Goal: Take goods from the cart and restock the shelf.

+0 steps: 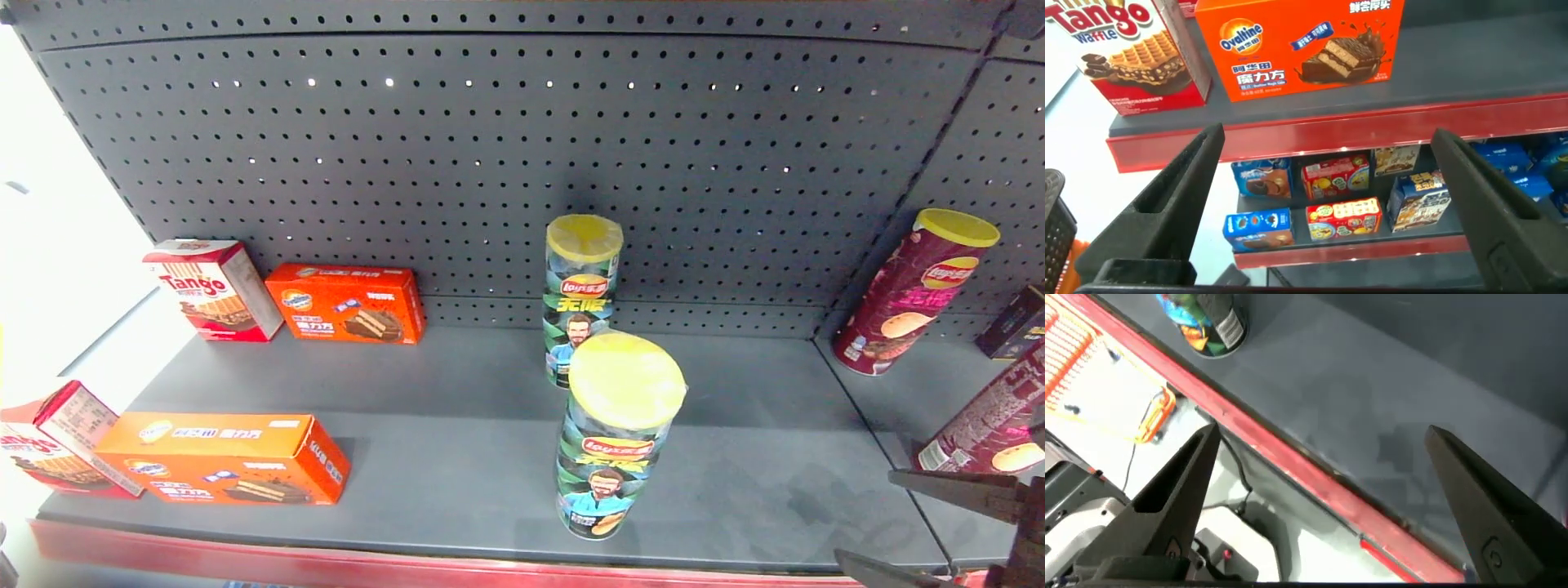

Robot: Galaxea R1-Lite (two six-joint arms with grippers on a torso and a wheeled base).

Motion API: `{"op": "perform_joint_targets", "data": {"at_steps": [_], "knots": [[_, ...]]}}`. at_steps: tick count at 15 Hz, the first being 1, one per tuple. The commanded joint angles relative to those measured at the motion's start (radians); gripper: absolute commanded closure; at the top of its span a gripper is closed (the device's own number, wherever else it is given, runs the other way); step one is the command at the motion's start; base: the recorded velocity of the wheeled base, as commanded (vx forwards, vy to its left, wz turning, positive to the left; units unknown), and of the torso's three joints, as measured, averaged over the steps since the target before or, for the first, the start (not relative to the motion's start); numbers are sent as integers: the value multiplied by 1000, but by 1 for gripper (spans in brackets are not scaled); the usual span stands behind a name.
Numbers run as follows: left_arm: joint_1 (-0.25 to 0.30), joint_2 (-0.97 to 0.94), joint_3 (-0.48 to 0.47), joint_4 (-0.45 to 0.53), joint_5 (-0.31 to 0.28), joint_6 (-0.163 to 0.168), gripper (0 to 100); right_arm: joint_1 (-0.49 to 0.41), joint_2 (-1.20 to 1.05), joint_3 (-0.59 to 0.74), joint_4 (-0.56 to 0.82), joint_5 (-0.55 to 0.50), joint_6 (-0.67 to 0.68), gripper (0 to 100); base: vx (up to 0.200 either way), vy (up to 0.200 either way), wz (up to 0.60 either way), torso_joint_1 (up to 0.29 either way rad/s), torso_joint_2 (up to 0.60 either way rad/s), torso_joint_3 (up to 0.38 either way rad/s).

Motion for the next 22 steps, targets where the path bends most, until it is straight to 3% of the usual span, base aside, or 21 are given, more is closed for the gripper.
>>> {"op": "perform_joint_targets", "data": {"at_steps": [1, 7, 22], "knots": [[0, 3, 0, 0, 0, 0, 0, 35, 145, -61, -4, -9, -2, 0, 0, 0, 0, 0, 0, 0], [0, 3, 2, -2, 3, -3, 0, 62, 317, -197, -10, -32, -5, 0, 0, 0, 0, 0, 0, 0], [2, 3, 2, -2, 3, -9, 0, 136, 538, -347, -33, -47, -6, 0, 0, 0, 0, 0, 0, 0]]}}
